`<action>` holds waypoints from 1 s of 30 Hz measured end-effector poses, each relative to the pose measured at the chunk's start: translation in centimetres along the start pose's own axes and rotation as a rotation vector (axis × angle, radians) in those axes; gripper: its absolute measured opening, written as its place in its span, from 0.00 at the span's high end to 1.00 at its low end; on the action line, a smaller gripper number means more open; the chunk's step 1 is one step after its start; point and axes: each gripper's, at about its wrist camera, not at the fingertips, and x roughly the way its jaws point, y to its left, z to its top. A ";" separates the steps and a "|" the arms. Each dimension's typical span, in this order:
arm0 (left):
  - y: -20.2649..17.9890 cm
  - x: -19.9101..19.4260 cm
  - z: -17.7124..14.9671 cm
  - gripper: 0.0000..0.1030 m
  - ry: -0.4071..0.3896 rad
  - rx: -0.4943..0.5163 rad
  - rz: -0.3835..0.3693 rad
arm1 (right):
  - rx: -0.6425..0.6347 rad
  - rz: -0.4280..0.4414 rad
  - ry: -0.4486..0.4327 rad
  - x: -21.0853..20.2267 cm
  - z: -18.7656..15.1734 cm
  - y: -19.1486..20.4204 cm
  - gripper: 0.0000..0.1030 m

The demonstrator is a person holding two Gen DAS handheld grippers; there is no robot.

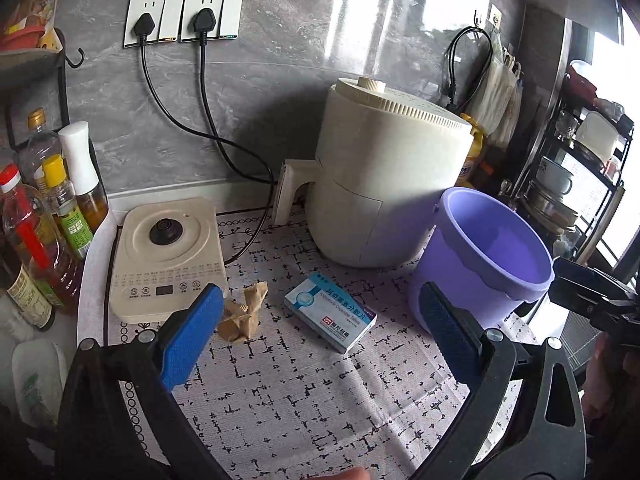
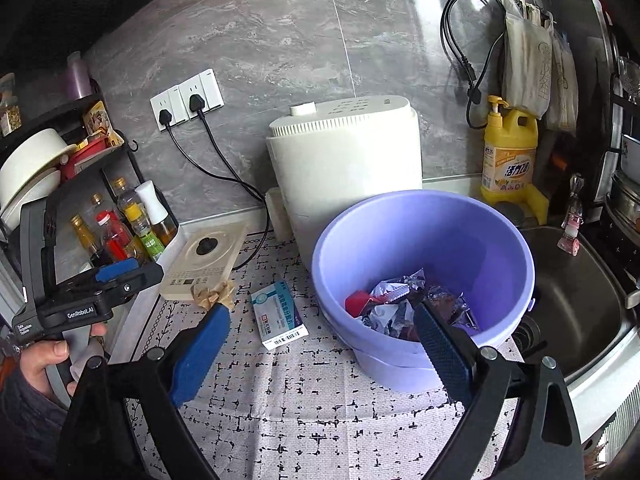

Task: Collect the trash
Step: 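Move both tools back toward the brown paper bag and medicine box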

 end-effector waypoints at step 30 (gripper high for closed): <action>8.2 5.0 -3.4 0.26 0.123 -0.143 0.037 | -0.158 0.002 0.234 11.3 -3.1 8.8 0.22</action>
